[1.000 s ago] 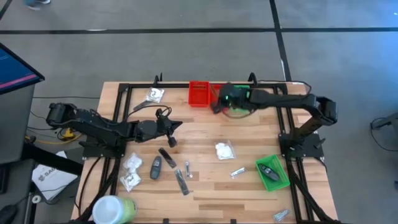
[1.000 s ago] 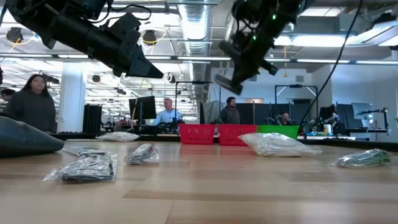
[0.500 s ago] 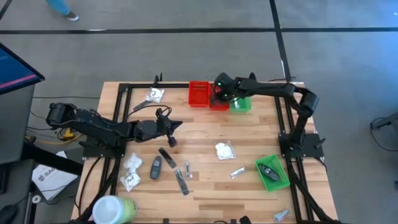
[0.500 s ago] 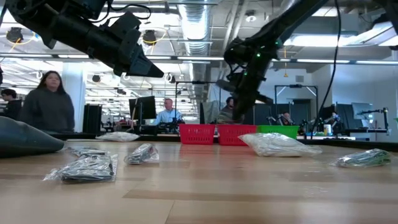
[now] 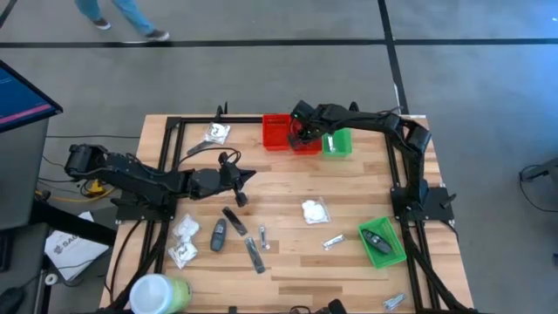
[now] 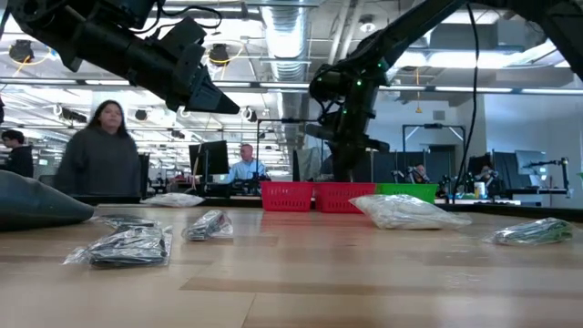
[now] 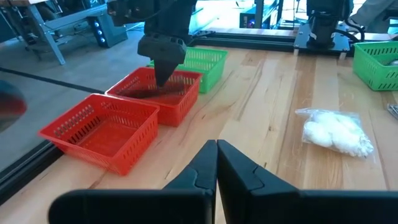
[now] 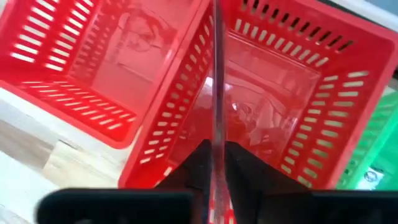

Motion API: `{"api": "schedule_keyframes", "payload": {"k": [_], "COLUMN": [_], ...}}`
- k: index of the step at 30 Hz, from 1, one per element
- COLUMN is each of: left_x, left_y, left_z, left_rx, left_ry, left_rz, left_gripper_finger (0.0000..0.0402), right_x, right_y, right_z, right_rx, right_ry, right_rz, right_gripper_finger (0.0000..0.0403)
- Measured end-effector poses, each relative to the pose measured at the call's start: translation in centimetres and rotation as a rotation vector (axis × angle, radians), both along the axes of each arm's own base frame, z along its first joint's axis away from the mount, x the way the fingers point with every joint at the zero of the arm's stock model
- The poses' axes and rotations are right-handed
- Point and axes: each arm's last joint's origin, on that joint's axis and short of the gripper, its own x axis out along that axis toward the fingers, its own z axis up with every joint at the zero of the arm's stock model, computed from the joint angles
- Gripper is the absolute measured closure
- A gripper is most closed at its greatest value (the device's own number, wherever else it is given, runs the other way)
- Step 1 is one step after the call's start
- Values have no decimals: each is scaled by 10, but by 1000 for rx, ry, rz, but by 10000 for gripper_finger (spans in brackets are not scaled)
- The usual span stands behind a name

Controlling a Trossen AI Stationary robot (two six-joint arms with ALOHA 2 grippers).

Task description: Pick & Place Travel size toiletries

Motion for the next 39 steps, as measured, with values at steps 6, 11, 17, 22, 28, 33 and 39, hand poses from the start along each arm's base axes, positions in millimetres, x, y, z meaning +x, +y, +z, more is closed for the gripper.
{"api": "schedule_keyframes", "payload": {"k": [6, 11, 17, 22, 28, 33, 39], "left_x": [0, 0, 0, 0, 0, 0, 0], "left_y": [0, 0, 0, 0, 0, 0, 0], "left_z": [0, 0, 0, 0, 0, 0, 0], "left_rx": [0, -1, -1, -1, 0, 0, 0], "left_ry": [0, 0, 1, 0, 0, 0, 0], "left_rz": [-1, -2, -2, -2, -1, 0, 0], "left_gripper_finger": [398, 398, 398, 398, 398, 398, 398], "right_x": [-3, -2, 0, 1, -1, -2, -1], "right_y": [3, 6, 18, 34, 58, 83, 113], "right_z": [6, 10, 26, 47, 74, 94, 110], "right_rx": [-48, -64, -101, -135, -176, -204, -230], "right_ry": [37, 36, 3, -52, -114, -166, -214], "right_rz": [-8, 23, 89, 135, 209, 283, 379], "right_gripper_finger": [312, 283, 262, 257, 264, 271, 273]}}
